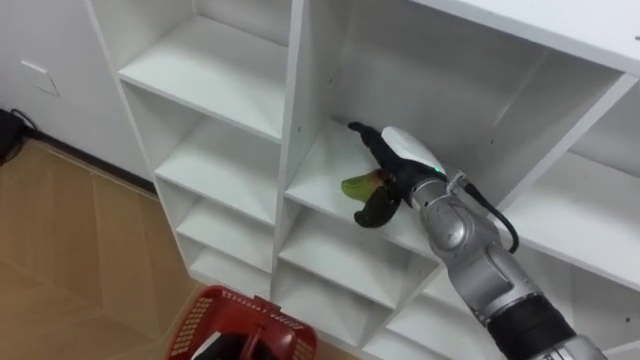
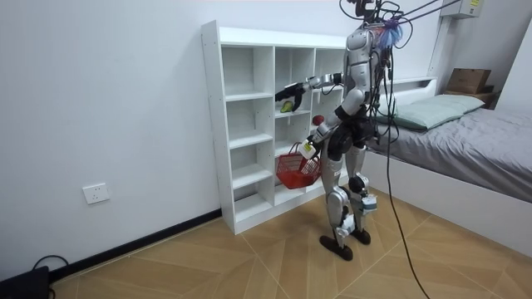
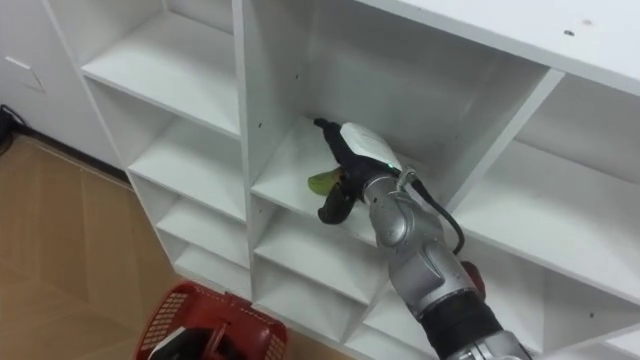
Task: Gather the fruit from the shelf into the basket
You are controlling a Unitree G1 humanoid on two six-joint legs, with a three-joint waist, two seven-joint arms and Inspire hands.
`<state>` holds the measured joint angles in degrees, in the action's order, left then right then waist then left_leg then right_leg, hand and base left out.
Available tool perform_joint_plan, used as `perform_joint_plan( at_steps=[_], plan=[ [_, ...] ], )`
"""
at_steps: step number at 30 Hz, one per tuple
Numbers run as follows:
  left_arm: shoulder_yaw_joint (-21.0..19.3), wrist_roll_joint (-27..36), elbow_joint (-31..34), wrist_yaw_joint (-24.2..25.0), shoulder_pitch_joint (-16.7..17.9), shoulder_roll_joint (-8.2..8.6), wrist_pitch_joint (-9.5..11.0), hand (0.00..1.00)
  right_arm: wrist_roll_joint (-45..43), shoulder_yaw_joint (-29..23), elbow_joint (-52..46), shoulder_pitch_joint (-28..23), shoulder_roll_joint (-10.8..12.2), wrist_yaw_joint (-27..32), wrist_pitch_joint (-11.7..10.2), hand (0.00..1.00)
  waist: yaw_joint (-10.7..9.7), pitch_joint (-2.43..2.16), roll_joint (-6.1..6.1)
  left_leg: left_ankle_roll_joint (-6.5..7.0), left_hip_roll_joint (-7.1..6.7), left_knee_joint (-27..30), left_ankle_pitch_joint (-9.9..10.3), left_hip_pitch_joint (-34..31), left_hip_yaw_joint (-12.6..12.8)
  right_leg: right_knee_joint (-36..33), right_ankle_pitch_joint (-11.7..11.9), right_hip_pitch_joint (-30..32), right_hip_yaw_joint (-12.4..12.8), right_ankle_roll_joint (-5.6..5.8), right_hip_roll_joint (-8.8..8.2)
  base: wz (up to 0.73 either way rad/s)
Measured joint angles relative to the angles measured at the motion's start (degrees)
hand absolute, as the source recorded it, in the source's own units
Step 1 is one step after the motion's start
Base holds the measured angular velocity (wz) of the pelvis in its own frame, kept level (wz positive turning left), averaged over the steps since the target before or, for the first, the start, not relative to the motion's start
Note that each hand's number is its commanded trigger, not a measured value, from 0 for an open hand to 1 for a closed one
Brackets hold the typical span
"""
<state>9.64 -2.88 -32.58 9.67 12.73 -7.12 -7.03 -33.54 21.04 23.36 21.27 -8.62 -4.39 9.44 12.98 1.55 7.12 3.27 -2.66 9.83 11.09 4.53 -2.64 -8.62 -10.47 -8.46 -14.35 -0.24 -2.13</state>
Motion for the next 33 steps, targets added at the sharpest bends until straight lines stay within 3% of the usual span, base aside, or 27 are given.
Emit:
perform_joint_plan(
  at_steps=[8, 33],
  plan=[
    [-0.34, -0.07, 0.00, 0.02, 0.87, 0.02, -0.07, 1.00, -0.91, -0.10, 0.06, 0.00, -0.38, -0.02, 0.04, 0.00, -0.73, -0.20, -0.44, 0.04, -0.13, 0.13, -0.02, 0.12, -0.85, -0.03, 0.00, -0.43, -1.58, 0.00, -0.09, 0.06],
    [-0.31, -0.01, 0.01, -0.09, 0.97, -0.01, -0.06, 1.00, -3.26, -0.10, 1.01, -0.18, -1.23, -0.77, 0.41, 0.00, -0.67, -0.32, -0.36, 0.03, -0.20, 0.97, -0.02, 0.08, -0.81, -0.18, 0.00, -0.82, -1.74, 0.01, 0.13, 0.00]
  ],
)
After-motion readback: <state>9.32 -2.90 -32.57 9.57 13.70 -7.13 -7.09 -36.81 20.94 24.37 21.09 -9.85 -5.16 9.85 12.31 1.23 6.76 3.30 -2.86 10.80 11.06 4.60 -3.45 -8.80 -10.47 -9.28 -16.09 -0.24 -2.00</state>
